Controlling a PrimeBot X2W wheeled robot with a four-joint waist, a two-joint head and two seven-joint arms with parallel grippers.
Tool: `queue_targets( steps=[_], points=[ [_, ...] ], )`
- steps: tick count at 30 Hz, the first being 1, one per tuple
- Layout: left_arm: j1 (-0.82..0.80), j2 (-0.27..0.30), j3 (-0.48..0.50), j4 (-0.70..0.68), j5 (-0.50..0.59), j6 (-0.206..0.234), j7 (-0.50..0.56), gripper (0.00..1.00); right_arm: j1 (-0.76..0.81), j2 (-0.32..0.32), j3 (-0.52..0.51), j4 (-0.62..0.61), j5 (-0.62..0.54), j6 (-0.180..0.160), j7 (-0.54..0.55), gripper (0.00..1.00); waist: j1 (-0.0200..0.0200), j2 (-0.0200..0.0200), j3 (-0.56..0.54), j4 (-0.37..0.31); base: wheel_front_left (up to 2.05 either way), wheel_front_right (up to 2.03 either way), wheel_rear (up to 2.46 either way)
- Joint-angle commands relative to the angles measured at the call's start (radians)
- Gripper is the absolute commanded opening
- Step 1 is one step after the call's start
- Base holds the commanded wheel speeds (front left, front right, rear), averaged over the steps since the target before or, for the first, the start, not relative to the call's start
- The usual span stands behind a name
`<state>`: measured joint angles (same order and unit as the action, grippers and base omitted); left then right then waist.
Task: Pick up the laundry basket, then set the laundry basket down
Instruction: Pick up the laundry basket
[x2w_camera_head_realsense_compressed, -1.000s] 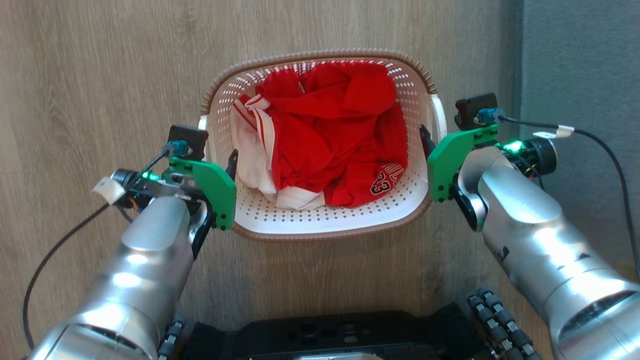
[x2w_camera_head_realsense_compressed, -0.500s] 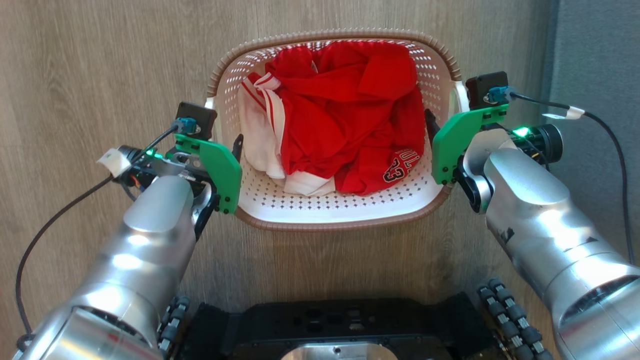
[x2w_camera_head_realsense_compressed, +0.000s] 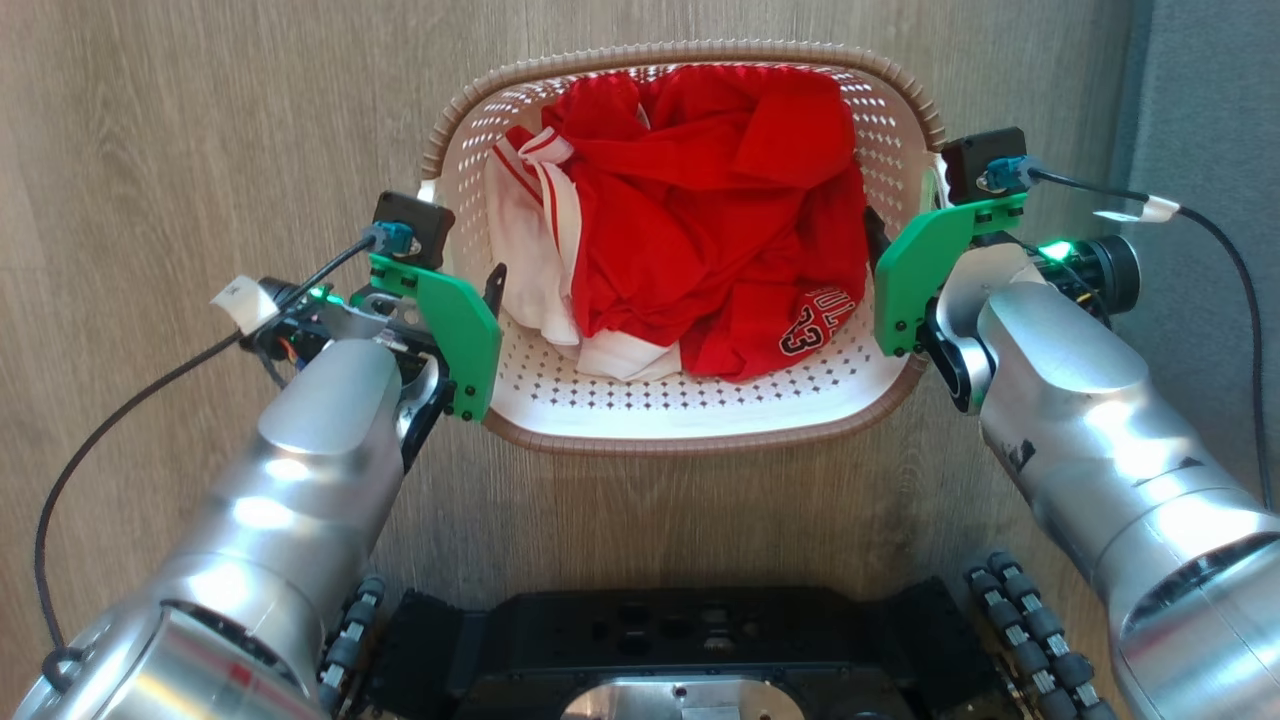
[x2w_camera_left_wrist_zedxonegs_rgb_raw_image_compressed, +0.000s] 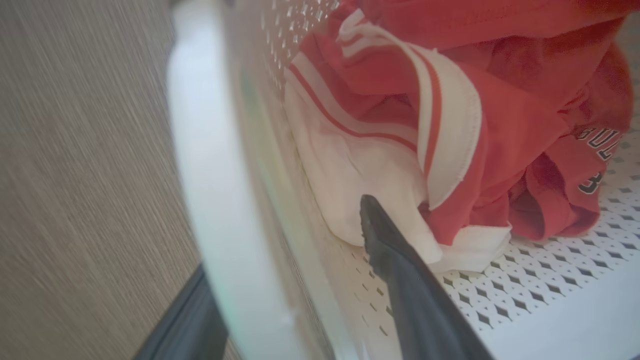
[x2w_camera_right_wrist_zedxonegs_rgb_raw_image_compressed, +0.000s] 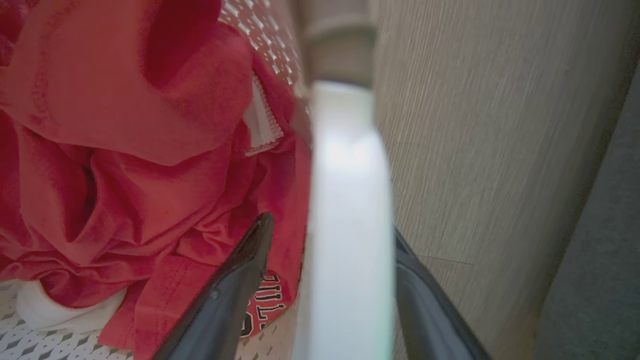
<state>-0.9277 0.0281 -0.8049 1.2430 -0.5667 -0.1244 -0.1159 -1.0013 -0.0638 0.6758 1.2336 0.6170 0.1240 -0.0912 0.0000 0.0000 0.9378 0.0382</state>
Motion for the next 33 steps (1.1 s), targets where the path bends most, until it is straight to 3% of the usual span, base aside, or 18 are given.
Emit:
queue_targets(
  steps=[1, 6, 8, 9, 10, 11, 12, 33],
  points=[
    [0.011, 0.022, 0.004, -0.004, -0.009, -0.006, -0.002, 1.0, 0.044, 0.014, 0.011, 0.0, -0.001, 0.007, -0.012, 1.0, 0.0, 0.0, 0.002, 0.002, 0.0, 0.0, 0.0],
    [0.0, 0.022, -0.033, -0.008, -0.05, -0.006, 0.007, 0.91, 0.034, 0.014, 0.012, 0.012, 0.001, 0.007, -0.016, 1.0, 0.0, 0.0, 0.016, 0.01, 0.0, 0.0, 0.0],
    [-0.003, 0.022, -0.044, -0.009, -0.064, -0.006, 0.013, 0.72, 0.031, 0.014, 0.012, 0.014, 0.002, 0.007, -0.016, 1.0, 0.0, 0.0, 0.021, 0.012, 0.0, 0.0, 0.0],
    [-0.004, 0.022, -0.049, -0.01, -0.071, -0.006, 0.015, 0.49, 0.03, 0.014, 0.013, 0.016, 0.002, 0.007, -0.016, 1.0, 0.0, 0.0, 0.022, 0.013, 0.0, 0.0, 0.0],
    [-0.004, 0.022, -0.055, -0.012, -0.08, -0.006, 0.019, 0.39, 0.03, 0.014, 0.012, 0.016, 0.004, 0.007, -0.015, 1.0, 0.0, 0.0, 0.024, 0.014, 0.0, 0.0, 0.0],
    [-0.003, 0.022, -0.054, -0.019, -0.098, -0.006, 0.022, 0.21, 0.031, 0.014, 0.01, 0.016, 0.01, 0.007, -0.015, 0.43, 0.0, 0.0, 0.025, 0.016, 0.0, 0.0, 0.0],
    [-0.006, 0.022, -0.046, -0.02, -0.118, -0.006, 0.022, 0.0, 0.028, 0.014, 0.01, 0.016, 0.009, 0.007, -0.022, 0.0, 0.0, 0.0, 0.026, 0.017, 0.0, 0.0, 0.0],
    [-0.014, 0.022, -0.205, -0.054, -0.244, -0.006, 0.059, 0.0, 0.0, 0.014, 0.054, -0.001, 0.011, 0.007, -0.021, 0.0, 0.0, 0.0, 0.023, 0.038, 0.0, 0.0, 0.0]
  ],
)
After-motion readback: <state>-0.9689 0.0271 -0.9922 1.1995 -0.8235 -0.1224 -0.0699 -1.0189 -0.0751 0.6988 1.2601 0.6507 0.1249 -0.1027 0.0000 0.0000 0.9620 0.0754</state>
